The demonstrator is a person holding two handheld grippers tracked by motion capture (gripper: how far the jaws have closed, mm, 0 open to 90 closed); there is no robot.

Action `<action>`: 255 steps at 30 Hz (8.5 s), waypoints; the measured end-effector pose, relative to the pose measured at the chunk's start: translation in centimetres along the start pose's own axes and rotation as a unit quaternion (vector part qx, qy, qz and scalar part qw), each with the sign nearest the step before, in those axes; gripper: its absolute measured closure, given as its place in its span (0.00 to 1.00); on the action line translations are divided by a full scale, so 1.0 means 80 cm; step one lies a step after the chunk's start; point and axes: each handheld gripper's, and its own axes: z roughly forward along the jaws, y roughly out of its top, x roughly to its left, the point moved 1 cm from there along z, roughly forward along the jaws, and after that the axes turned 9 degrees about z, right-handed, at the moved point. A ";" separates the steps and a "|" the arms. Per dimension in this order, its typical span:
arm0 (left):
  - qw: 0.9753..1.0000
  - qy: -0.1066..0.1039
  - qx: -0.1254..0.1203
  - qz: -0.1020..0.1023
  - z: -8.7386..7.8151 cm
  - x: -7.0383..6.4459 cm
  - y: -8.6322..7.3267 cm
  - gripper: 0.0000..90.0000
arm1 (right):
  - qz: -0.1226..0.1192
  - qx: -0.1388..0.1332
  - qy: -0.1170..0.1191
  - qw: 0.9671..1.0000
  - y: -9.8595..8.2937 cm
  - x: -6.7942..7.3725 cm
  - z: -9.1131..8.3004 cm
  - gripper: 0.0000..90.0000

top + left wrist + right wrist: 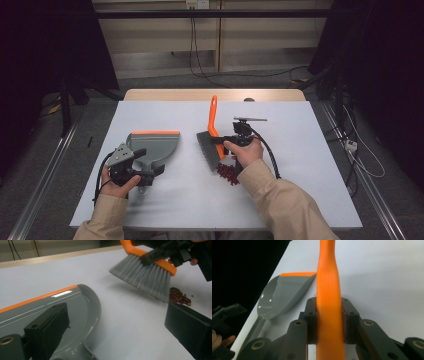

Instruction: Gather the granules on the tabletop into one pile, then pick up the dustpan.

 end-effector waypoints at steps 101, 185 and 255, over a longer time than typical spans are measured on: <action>0.996 0.016 0.086 -0.009 -0.011 -0.003 -0.003 0.10 | -0.078 0.038 -0.027 0.996 0.008 -0.014 -0.063 0.79; 0.960 -0.192 0.189 0.083 0.004 -0.055 -0.006 0.69 | -0.191 0.016 -0.158 0.969 0.007 -0.062 -0.119 0.79; 0.939 -0.216 0.230 0.137 0.026 -0.082 0.014 0.69 | -0.236 0.021 -0.197 0.951 -0.065 0.007 -0.080 0.78</action>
